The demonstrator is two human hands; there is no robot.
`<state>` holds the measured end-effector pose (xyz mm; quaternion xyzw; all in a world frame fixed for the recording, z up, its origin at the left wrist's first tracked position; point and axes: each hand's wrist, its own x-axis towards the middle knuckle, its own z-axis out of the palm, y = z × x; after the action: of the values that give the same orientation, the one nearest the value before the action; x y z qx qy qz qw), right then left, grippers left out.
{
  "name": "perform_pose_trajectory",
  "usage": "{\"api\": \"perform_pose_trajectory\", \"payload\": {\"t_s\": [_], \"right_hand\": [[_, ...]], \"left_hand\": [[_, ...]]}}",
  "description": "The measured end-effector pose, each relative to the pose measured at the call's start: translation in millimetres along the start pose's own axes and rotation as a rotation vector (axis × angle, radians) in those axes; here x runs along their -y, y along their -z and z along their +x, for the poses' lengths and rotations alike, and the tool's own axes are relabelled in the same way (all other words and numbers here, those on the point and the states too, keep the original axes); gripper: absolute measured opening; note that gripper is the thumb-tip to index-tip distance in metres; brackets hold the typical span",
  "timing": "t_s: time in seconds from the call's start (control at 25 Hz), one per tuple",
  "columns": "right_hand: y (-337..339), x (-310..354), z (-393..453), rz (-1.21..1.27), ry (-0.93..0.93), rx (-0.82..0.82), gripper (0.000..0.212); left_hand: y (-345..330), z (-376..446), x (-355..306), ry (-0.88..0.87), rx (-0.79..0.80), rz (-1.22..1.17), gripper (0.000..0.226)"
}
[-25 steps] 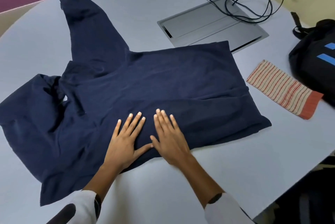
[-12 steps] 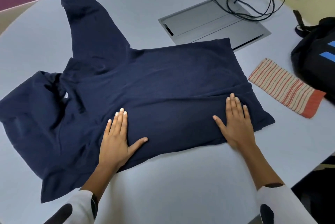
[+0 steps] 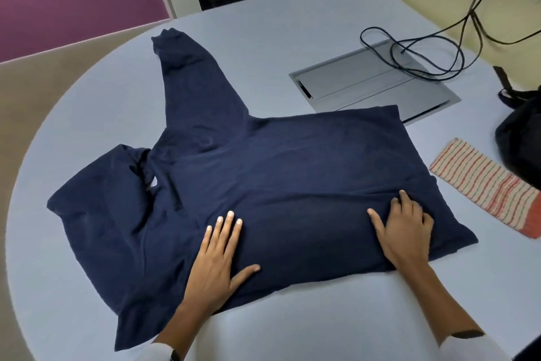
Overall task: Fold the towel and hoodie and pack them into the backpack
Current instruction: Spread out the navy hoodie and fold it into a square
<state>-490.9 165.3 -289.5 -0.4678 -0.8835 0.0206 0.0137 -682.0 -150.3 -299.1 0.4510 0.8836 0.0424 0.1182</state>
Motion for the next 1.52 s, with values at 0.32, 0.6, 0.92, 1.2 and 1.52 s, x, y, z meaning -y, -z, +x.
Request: {"api": "perform_pose_trajectory", "payload": {"t_s": [0.32, 0.6, 0.92, 1.2, 1.52], "right_hand": [[-28, 109, 42, 0.027, 0.588, 0.138, 0.072], [-39, 67, 132, -0.031, 0.482, 0.1, 0.079], [-21, 55, 211, 0.114, 0.327, 0.011, 0.048], [-7, 40, 263, -0.034, 0.238, 0.08, 0.068], [22, 16, 292, -0.181, 0.264, -0.059, 0.018]], "left_hand": [[7, 77, -6, -0.002, -0.114, -0.131, 0.065], [-6, 107, 31, 0.263, -0.159, -0.115, 0.059], [32, 184, 74, 0.466, -0.28, -0.202, 0.035], [74, 264, 90, 0.075, -0.172, 0.007, 0.08], [103, 309, 109, -0.132, 0.085, 0.404, 0.066]]}}
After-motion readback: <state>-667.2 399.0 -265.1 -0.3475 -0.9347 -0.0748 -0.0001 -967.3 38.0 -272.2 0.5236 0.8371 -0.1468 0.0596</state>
